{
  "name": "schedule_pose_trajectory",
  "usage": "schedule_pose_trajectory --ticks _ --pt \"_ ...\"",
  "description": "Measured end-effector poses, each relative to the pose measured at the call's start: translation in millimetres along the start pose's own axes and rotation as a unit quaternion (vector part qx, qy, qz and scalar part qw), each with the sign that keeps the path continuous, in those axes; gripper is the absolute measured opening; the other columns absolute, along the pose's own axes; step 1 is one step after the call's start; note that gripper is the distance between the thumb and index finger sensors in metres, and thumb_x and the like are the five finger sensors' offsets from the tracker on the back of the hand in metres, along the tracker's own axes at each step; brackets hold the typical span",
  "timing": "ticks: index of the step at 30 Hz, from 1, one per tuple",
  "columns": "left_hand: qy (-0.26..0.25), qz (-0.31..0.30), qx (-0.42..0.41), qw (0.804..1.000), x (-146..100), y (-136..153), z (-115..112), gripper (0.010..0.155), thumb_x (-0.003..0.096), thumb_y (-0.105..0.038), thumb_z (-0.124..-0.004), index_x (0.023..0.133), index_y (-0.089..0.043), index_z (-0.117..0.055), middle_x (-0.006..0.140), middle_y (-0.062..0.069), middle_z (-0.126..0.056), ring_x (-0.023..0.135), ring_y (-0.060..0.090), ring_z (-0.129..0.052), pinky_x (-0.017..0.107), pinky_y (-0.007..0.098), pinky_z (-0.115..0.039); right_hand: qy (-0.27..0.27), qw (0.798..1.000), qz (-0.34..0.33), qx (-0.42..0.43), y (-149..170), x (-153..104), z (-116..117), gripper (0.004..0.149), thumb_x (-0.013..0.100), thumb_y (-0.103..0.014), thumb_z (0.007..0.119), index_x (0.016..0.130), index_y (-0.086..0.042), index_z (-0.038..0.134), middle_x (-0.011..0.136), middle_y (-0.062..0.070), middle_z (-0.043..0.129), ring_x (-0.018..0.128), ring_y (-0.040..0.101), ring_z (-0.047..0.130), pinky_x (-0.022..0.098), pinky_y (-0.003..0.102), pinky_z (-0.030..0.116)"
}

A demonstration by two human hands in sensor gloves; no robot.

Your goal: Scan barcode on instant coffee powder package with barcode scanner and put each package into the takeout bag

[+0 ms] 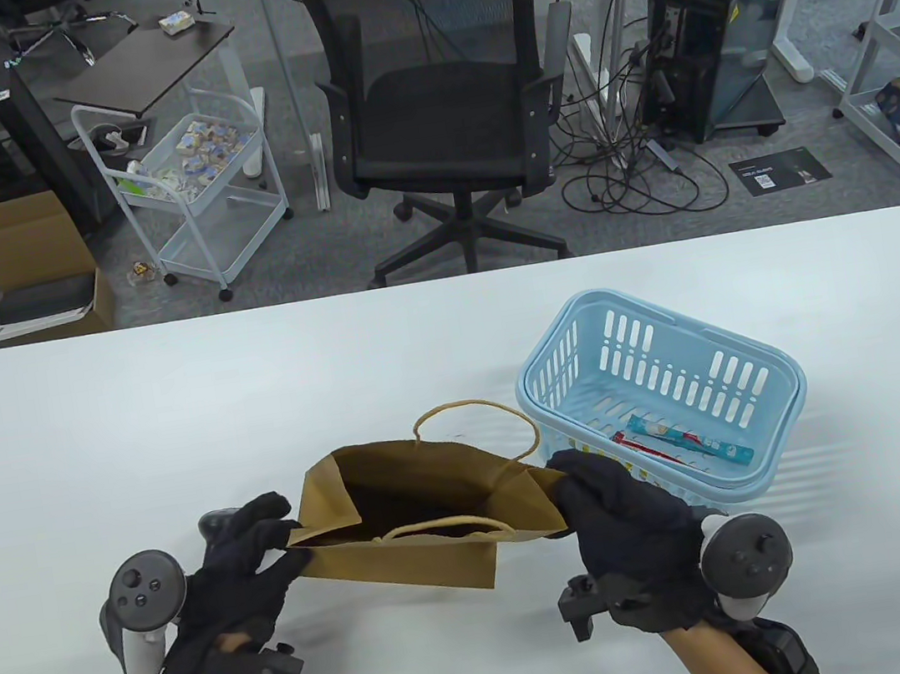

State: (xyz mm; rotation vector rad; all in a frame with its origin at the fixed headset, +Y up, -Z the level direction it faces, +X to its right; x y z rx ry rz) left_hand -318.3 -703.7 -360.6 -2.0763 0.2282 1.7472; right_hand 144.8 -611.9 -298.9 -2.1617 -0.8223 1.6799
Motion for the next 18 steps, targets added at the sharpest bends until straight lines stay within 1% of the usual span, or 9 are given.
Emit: schedule_pose_trajectory --ticks 4,6,8,9,12,14,15,17,18 --pt "0.055 -0.004 -0.169 0.984 3.0 11.1 13.9 0.042 0.0476 -0.036 -0.08 0.086 -0.02 -0.087 0.115 -0.001 -0.058 0.113 0.036 -0.052 0.083 0.059 -0.037 0.007 1.0 0.011 -0.004 -1.1 1.2 -5.1 0.041 0.042 -0.045 0.088 0.066 -0.013 0.098 0.037 0.008 0.112 0.007 0.005 0.111 0.022 0.029 0.098" --pt "0.049 -0.014 -0.228 0.972 3.0 16.3 25.9 0.042 0.0468 -0.036 -0.079 0.084 -0.019 -0.087 0.112 -0.003 -0.063 0.111 0.034 -0.057 0.083 0.059 -0.039 0.021 0.999 0.005 -0.03 -2.8 3.2 -11.8 0.042 0.041 -0.047 0.087 0.064 -0.014 0.099 0.033 0.006 0.111 0.004 0.003 0.11 0.019 0.028 0.097" --pt "0.023 -0.043 -0.306 0.951 2.5 17.4 38.7 0.042 0.0459 -0.035 -0.081 0.083 -0.018 -0.089 0.109 -0.004 -0.066 0.109 0.032 -0.06 0.083 0.059 -0.04 0.046 0.998 0.021 -0.045 2.4 7.2 -22.6 0.042 0.042 -0.047 0.086 0.062 -0.013 0.1 0.031 0.006 0.111 0.003 0.003 0.11 0.018 0.027 0.097" --pt "0.023 -0.05 -0.323 0.945 1.7 15.2 39.2 0.041 0.0464 -0.034 -0.081 0.083 -0.017 -0.089 0.109 -0.004 -0.066 0.11 0.032 -0.059 0.083 0.059 -0.039 0.046 0.997 0.033 -0.048 6.3 6.4 -23.9 0.042 0.042 -0.047 0.085 0.062 -0.013 0.099 0.03 0.005 0.11 0.003 0.002 0.109 0.018 0.027 0.097" --pt "0.013 -0.046 -0.308 0.95 0.5 17.2 37.8 0.041 0.0466 -0.036 -0.081 0.084 -0.02 -0.087 0.107 -0.004 -0.068 0.108 0.031 -0.062 0.083 0.059 -0.041 0.045 0.996 0.058 -0.047 13.7 5.2 -19.0 0.042 0.043 -0.048 0.084 0.066 -0.015 0.098 0.035 0.005 0.11 0.008 0.004 0.11 0.022 0.029 0.097" --pt "-0.008 -0.043 -0.322 0.946 0.2 20.3 36.0 0.041 0.046 -0.036 -0.081 0.084 -0.02 -0.087 0.106 -0.004 -0.068 0.107 0.032 -0.063 0.082 0.059 -0.042 0.016 0.996 0.078 -0.045 18.2 5.1 -13.4 0.043 0.045 -0.048 0.082 0.075 -0.021 0.094 0.05 0.006 0.111 0.02 0.006 0.112 0.03 0.031 0.096" --pt "-0.012 -0.043 -0.328 0.944 -0.4 20.9 34.9 0.041 0.0465 -0.036 -0.081 0.084 -0.02 -0.086 0.107 -0.003 -0.067 0.108 0.032 -0.062 0.082 0.059 -0.042 0.008 0.996 0.079 -0.039 19.2 4.7 -10.9 0.047 0.046 -0.049 0.081 0.086 -0.025 0.088 0.068 0.008 0.107 0.027 0.009 0.112 0.034 0.033 0.094" --pt "-0.046 -0.047 -0.337 0.939 -1.8 19.4 33.7 0.041 0.0468 -0.036 -0.08 0.085 -0.02 -0.085 0.107 -0.003 -0.067 0.107 0.032 -0.062 0.082 0.059 -0.042 -0.011 0.995 0.081 -0.054 19.4 1.3 -1.0 0.069 0.046 -0.055 0.081 0.107 -0.03 0.061 0.099 0.017 0.084 0.043 0.015 0.109 0.044 0.038 0.09" --pt "-0.059 -0.049 -0.338 0.938 -2.5 18.7 33.5 0.041 0.047 -0.036 -0.08 0.085 -0.021 -0.085 0.107 -0.003 -0.066 0.108 0.032 -0.061 0.082 0.059 -0.042 -0.015 0.995 0.077 -0.064 18.3 -0.3 2.2 0.079 0.045 -0.058 0.081 0.112 -0.03 0.047 0.107 0.019 0.07 0.05 0.018 0.106 0.047 0.039 0.088"
Point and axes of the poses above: the tracker on the back of each hand, its own y axis roughly to the little-finger side, its own x axis roughly from the wrist to the fingertips, z = x × y, the point moved 4 cm from there along x, roughly from the wrist to the fingertips
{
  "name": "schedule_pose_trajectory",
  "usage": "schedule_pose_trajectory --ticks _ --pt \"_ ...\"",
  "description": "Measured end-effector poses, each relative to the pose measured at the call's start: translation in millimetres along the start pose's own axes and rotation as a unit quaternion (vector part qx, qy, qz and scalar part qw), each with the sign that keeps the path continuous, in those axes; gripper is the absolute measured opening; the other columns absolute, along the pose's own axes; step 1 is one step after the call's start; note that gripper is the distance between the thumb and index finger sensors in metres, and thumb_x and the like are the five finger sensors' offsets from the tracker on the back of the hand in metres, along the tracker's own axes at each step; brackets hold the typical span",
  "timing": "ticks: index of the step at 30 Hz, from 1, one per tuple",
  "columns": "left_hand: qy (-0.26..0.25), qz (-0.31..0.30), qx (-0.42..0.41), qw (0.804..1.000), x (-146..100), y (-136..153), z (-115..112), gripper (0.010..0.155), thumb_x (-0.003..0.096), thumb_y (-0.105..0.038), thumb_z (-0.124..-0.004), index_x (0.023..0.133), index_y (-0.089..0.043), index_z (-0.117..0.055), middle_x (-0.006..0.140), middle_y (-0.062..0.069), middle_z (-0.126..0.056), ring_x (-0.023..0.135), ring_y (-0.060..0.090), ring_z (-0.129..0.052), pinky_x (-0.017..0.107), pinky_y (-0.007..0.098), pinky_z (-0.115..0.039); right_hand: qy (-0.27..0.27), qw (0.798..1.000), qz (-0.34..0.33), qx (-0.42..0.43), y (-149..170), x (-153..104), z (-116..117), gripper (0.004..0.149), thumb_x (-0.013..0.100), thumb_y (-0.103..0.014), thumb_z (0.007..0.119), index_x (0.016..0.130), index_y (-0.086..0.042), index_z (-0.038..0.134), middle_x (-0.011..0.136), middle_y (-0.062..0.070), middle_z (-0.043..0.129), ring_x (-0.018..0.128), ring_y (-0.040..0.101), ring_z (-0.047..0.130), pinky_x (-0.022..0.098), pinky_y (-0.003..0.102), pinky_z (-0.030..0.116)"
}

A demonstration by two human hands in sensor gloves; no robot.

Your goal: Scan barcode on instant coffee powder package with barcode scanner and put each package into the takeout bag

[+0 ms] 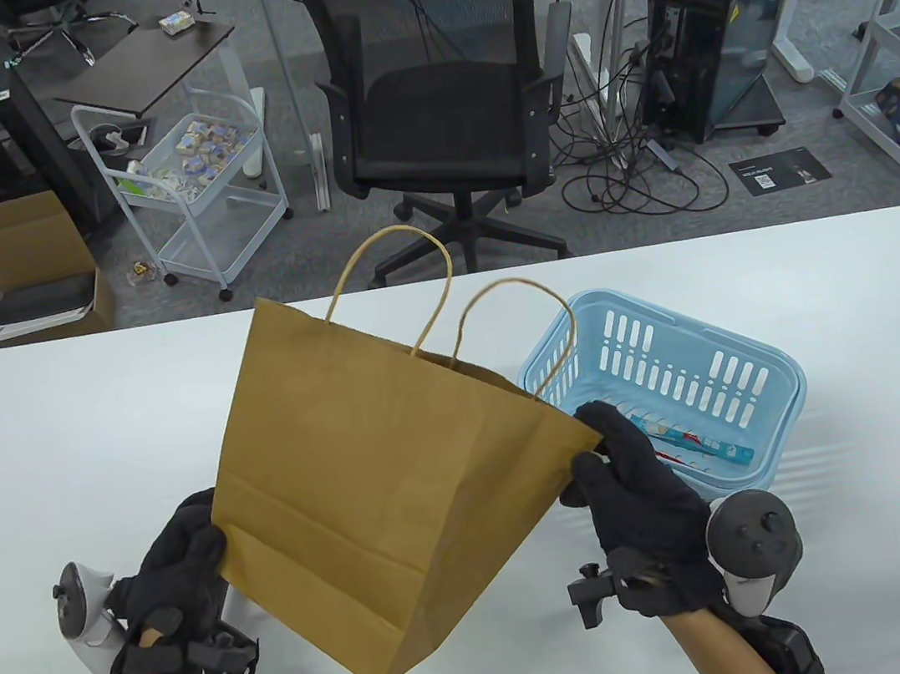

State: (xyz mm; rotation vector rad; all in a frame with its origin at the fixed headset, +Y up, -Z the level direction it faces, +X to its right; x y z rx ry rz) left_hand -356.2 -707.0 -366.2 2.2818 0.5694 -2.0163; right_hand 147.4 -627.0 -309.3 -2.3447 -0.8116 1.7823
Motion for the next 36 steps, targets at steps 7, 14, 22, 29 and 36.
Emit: schedule_pose_trajectory --ticks 7,14,22,29,36 --pt "-0.07 -0.036 0.032 0.996 -8.5 -6.4 -7.9 0.041 0.048 -0.037 -0.079 0.087 -0.023 -0.082 0.108 -0.004 -0.064 0.108 0.032 -0.06 0.083 0.058 -0.041 -0.075 0.986 -0.112 -0.103 -19.1 -35.6 64.1 0.078 0.043 -0.066 0.082 0.105 -0.026 0.059 0.092 0.008 0.083 0.052 0.016 0.103 0.044 0.036 0.089" --pt "-0.076 -0.06 0.076 0.992 -13.2 -10.5 -21.7 0.041 0.0482 -0.038 -0.079 0.087 -0.023 -0.082 0.107 -0.004 -0.064 0.107 0.032 -0.061 0.082 0.057 -0.043 -0.169 0.981 -0.066 -0.073 -8.3 -49.4 105.1 0.068 0.037 -0.059 0.095 0.093 -0.023 0.079 0.073 0.005 0.099 0.039 0.013 0.107 0.033 0.033 0.092" --pt "-0.034 -0.059 0.146 0.987 -10.6 -13.3 -29.0 0.041 0.0485 -0.037 -0.082 0.087 -0.021 -0.082 0.107 -0.001 -0.067 0.107 0.034 -0.062 0.082 0.059 -0.044 -0.137 0.985 -0.065 -0.081 -0.4 -40.1 94.2 0.055 0.041 -0.037 0.099 0.091 -0.027 0.079 0.072 0.002 0.099 0.037 0.008 0.108 0.03 0.029 0.093" --pt "-0.015 -0.019 0.292 0.956 -9.7 -14.4 -34.3 0.044 0.0509 -0.038 -0.087 0.092 -0.025 -0.082 0.103 0.001 -0.073 0.097 0.037 -0.074 0.078 0.058 -0.055 -0.151 0.982 -0.036 -0.111 24.7 -26.2 89.7 0.05 0.041 -0.035 0.1 0.087 -0.035 0.082 0.069 0.002 0.101 0.039 0.009 0.112 0.031 0.03 0.097" --pt "-0.037 0.031 0.401 0.915 -8.6 -1.4 -37.0 0.041 0.0485 -0.037 -0.091 0.088 -0.026 -0.09 0.094 0.001 -0.085 0.063 0.026 -0.094 0.06 0.05 -0.074 -0.181 0.97 0.034 -0.16 56.2 -20.9 99.5 0.051 0.045 -0.027 0.094 0.093 -0.03 0.079 0.079 0.009 0.098 0.053 0.017 0.115 0.041 0.034 0.1"
Point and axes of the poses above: the tracker on the back of each hand, its own y axis roughly to the little-finger side, its own x axis roughly from the wrist to the fingertips, z = x × y, the point moved 4 cm from there along x, roughly from the wrist to the fingertips
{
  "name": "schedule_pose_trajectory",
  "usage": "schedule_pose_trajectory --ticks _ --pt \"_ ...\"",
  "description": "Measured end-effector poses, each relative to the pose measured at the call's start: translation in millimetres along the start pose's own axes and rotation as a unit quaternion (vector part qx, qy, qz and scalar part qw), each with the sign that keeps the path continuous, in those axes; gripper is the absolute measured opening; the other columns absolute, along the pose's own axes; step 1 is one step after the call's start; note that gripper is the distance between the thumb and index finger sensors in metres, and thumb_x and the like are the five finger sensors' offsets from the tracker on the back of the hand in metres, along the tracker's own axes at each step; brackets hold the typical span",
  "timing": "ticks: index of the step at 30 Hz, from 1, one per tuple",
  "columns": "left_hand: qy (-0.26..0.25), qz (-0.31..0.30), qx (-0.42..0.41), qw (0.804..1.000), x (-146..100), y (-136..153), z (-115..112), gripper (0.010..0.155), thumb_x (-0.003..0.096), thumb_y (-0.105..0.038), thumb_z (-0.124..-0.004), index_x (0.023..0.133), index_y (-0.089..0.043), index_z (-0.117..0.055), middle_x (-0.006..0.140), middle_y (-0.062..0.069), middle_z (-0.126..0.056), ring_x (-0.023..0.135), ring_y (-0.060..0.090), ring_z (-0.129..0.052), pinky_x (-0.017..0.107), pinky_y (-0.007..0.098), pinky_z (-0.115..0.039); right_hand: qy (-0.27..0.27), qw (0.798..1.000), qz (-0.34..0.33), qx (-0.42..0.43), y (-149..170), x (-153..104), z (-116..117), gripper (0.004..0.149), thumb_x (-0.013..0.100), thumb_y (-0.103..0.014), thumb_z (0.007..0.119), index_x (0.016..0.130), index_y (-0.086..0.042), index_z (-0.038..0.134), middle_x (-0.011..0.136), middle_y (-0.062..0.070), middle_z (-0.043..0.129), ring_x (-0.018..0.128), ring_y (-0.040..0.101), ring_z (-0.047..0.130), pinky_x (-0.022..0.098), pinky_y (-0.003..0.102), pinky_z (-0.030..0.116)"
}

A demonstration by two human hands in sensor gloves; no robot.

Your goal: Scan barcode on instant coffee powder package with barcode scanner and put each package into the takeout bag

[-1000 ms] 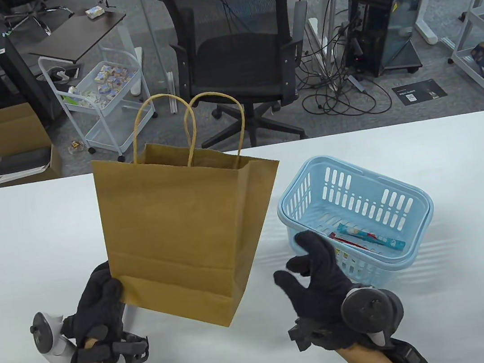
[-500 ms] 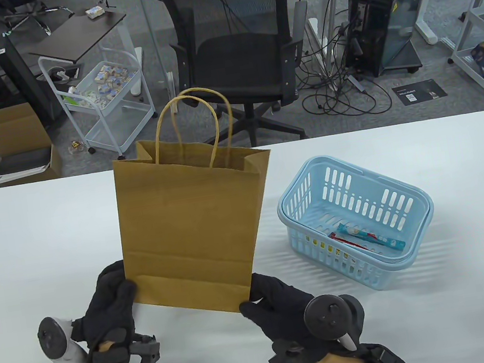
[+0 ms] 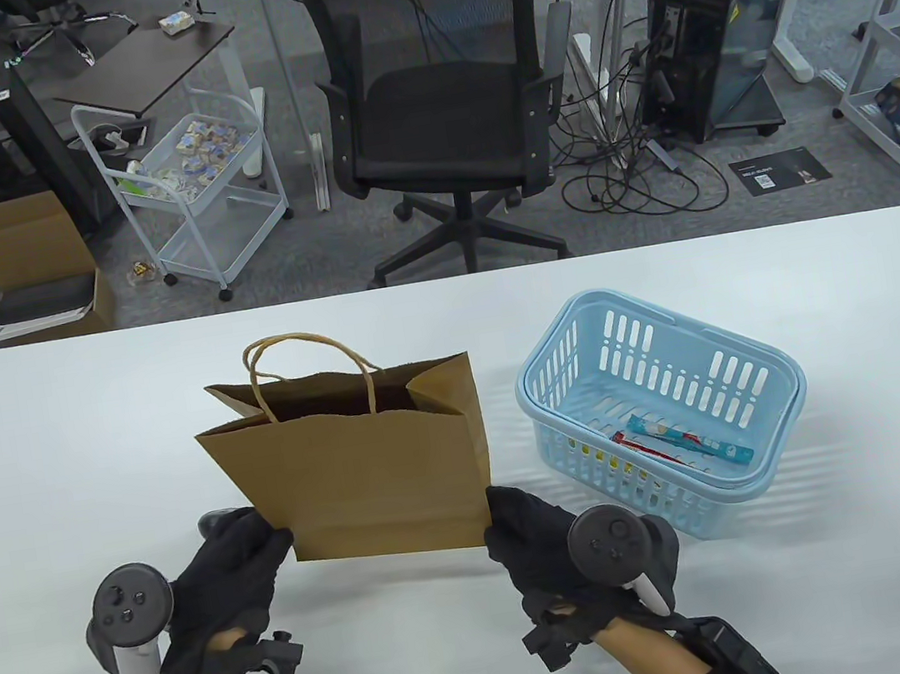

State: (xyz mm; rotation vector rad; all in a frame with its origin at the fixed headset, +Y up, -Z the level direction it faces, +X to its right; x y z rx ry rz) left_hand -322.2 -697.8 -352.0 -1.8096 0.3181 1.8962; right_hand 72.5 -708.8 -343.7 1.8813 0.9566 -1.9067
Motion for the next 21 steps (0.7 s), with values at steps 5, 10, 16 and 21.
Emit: schedule_pose_trajectory --ticks 5,10,16,21 --pt "0.002 0.031 0.024 0.999 3.3 8.2 -12.1 0.041 0.0489 -0.036 -0.09 0.089 -0.026 -0.089 0.091 0.002 -0.088 0.064 0.028 -0.099 0.058 0.049 -0.077 -0.052 0.996 0.052 0.05 23.7 7.6 16.4 0.063 0.045 -0.029 0.093 0.103 -0.02 0.07 0.092 0.018 0.089 0.07 0.025 0.109 0.054 0.039 0.095" --pt "0.019 0.059 0.022 0.998 7.7 18.3 -25.6 0.044 0.0511 -0.034 -0.086 0.094 -0.024 -0.084 0.091 0.004 -0.089 0.067 0.029 -0.101 0.057 0.047 -0.08 -0.101 0.989 0.084 0.064 35.7 10.6 30.1 0.073 0.046 -0.034 0.092 0.108 -0.015 0.06 0.1 0.026 0.079 0.081 0.031 0.102 0.061 0.043 0.09" --pt "0.056 0.084 -0.001 0.995 12.3 29.3 -41.0 0.05 0.0527 -0.031 -0.08 0.101 -0.022 -0.075 0.1 0.006 -0.081 0.081 0.031 -0.098 0.065 0.046 -0.079 -0.127 0.981 0.121 0.086 50.1 13.6 37.7 0.073 0.047 -0.035 0.091 0.107 -0.011 0.057 0.102 0.029 0.074 0.086 0.035 0.097 0.063 0.044 0.088" --pt "0.069 0.093 -0.014 0.993 14.4 33.9 -49.6 0.054 0.0534 -0.033 -0.08 0.105 -0.022 -0.069 0.105 0.006 -0.074 0.088 0.033 -0.092 0.07 0.046 -0.075 -0.136 0.979 0.126 0.083 53.6 14.1 39.8 0.074 0.047 -0.036 0.09 0.107 -0.007 0.057 0.102 0.031 0.072 0.086 0.037 0.096 0.063 0.045 0.087"
Point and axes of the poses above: the tracker on the back of each hand, its own y axis roughly to the little-finger side, its own x axis roughly from the wrist to the fingertips, z = x × y, the point moved 4 cm from there along x, roughly from the wrist to the fingertips
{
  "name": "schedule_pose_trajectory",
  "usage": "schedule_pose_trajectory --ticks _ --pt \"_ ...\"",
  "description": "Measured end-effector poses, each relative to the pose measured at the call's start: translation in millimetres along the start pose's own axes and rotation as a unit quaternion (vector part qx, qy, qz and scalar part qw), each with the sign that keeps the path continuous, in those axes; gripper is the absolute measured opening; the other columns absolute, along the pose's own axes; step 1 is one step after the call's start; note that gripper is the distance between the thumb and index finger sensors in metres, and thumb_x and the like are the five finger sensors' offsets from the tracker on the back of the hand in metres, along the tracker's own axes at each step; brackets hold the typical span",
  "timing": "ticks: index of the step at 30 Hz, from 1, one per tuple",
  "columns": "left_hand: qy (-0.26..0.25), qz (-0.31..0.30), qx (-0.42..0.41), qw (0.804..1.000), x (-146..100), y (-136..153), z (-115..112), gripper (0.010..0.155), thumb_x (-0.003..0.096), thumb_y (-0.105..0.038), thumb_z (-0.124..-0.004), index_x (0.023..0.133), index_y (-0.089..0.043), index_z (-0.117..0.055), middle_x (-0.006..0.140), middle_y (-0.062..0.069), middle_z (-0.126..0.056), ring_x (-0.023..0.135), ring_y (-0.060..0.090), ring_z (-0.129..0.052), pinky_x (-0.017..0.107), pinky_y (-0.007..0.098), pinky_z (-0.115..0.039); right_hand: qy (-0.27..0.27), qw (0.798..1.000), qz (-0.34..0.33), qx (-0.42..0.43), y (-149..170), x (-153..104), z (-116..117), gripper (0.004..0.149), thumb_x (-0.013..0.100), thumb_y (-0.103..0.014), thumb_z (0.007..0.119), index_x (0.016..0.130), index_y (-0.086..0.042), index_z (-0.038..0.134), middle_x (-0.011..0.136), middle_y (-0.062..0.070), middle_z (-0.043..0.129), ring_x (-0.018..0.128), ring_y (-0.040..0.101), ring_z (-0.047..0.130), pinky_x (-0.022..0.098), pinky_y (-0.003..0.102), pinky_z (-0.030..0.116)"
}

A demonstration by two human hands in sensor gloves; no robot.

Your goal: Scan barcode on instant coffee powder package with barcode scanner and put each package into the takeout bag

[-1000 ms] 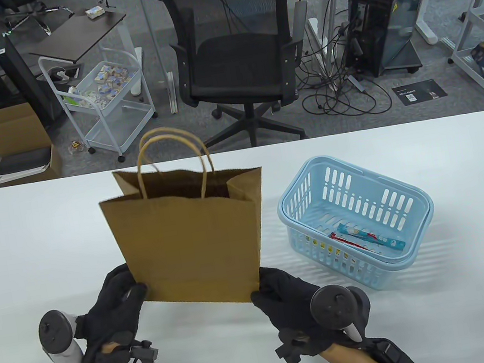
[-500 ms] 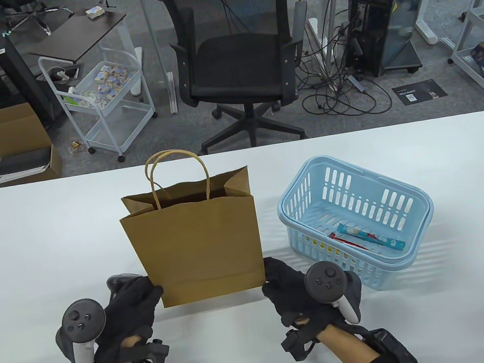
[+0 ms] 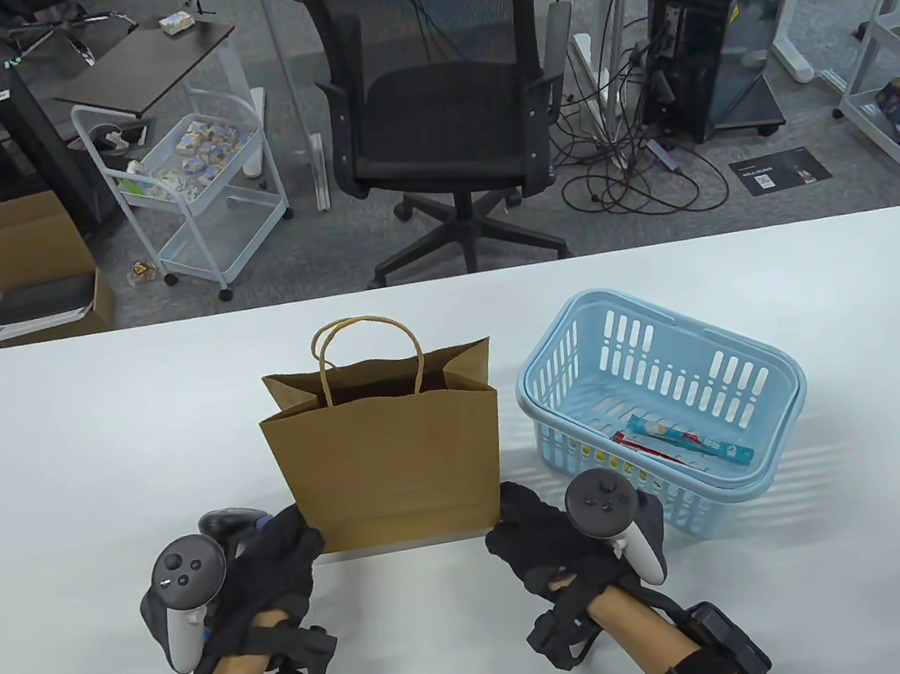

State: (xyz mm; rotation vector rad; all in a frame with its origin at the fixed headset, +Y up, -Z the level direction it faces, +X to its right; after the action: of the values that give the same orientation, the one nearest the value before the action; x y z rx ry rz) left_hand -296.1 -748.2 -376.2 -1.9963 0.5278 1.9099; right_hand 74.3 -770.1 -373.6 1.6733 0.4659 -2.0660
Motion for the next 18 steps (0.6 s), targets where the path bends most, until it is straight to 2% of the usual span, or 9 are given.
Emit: schedule_pose_trajectory --ticks 5,9,14,18 --pt "0.018 0.012 -0.008 1.0 3.0 6.4 -6.0 0.059 0.0535 -0.034 -0.08 0.108 -0.023 -0.063 0.109 0.006 -0.068 0.094 0.033 -0.086 0.075 0.046 -0.07 -0.01 1.0 0.003 -0.006 0.6 0.7 1.8 0.075 0.048 -0.035 0.09 0.108 -0.006 0.056 0.104 0.033 0.069 0.088 0.04 0.093 0.064 0.047 0.086" --pt "0.028 0.016 -0.018 0.999 4.3 9.3 -9.5 0.061 0.0534 -0.035 -0.08 0.11 -0.023 -0.06 0.111 0.006 -0.065 0.096 0.033 -0.084 0.076 0.047 -0.069 -0.018 1.0 0.007 0.007 2.6 2.0 0.9 0.074 0.049 -0.034 0.084 0.109 -0.006 0.051 0.107 0.033 0.064 0.092 0.04 0.088 0.067 0.047 0.083" --pt "0.033 0.024 -0.018 0.999 5.6 10.8 -11.9 0.063 0.0535 -0.036 -0.08 0.111 -0.023 -0.057 0.112 0.006 -0.064 0.098 0.034 -0.082 0.077 0.047 -0.067 -0.017 1.0 0.007 0.014 3.3 2.6 -0.4 0.081 0.048 -0.04 0.087 0.11 -0.006 0.047 0.108 0.034 0.06 0.092 0.042 0.087 0.067 0.048 0.083" --pt "0.031 0.037 -0.005 0.999 5.4 13.4 -10.1 0.067 0.0532 -0.037 -0.08 0.112 -0.022 -0.053 0.115 0.008 -0.058 0.102 0.038 -0.076 0.078 0.05 -0.063 -0.015 1.0 0.0 0.009 0.9 1.4 -0.6 0.081 0.048 -0.04 0.087 0.11 -0.006 0.047 0.108 0.034 0.06 0.092 0.044 0.087 0.067 0.049 0.082"
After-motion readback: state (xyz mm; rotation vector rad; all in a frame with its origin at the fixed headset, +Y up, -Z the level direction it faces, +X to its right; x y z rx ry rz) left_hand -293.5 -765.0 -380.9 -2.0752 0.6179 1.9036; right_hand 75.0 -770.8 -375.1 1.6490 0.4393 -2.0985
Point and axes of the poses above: the tracker on the back of each hand, its own y axis roughly to the little-finger side, its own x axis roughly from the wrist to the fingertips, z = x × y, the point moved 4 cm from there along x, roughly from the wrist to the fingertips
